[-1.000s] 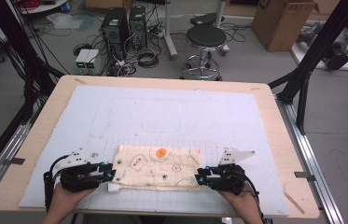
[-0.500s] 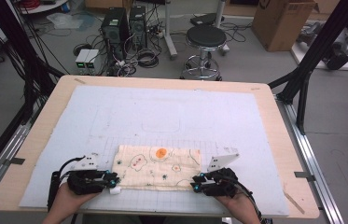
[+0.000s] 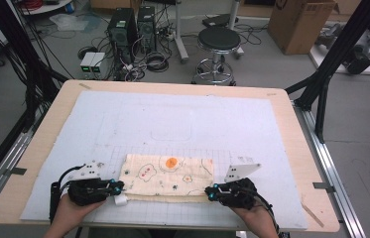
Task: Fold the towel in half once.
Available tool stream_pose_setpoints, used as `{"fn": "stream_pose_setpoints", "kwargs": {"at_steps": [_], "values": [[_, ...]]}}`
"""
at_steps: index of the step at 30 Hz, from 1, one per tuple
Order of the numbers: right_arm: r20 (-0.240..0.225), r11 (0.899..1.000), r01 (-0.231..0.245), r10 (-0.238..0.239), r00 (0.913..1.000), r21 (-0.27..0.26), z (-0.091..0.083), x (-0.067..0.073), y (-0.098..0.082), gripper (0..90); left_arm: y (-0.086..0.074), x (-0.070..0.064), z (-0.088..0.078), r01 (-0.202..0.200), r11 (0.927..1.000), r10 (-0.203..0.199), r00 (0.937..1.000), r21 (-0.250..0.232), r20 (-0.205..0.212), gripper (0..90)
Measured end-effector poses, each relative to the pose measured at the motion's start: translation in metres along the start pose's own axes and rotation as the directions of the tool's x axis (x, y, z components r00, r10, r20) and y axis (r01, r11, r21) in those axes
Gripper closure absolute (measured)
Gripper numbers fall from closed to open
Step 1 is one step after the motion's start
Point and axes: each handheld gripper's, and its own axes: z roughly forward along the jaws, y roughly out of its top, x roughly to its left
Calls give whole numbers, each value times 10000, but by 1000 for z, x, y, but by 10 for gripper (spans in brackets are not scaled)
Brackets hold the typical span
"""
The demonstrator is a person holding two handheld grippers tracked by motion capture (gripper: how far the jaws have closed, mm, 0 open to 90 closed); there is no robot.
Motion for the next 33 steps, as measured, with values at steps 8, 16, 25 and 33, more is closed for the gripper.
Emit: {"fn": "stream_pose_setpoints", "kwargs": {"at_steps": [8, 16, 25, 33], "values": [[-192, 9999, 104, -106, 9998, -94, -3, 7, -1, 850, -1, -2, -3, 7, 10000, -7, 9999, -20, 115, 842], [-303, 9994, -21, 32, 9995, 357, 1, 9, -9, 847, -1, -5, 0, -63, 9996, 58, 9998, 264, 179, 845], [-668, 9985, -340, 311, 9973, -421, -3, 8, -5, 564, 3, -5, -6, 4, 9990, 25, 9979, -451, 647, 625], [-55, 9940, -527, 525, 9986, -958, -4, -7, 12, 620, 24, -6, 2, -293, 9947, 326, 9990, -987, 320, 595]]}}
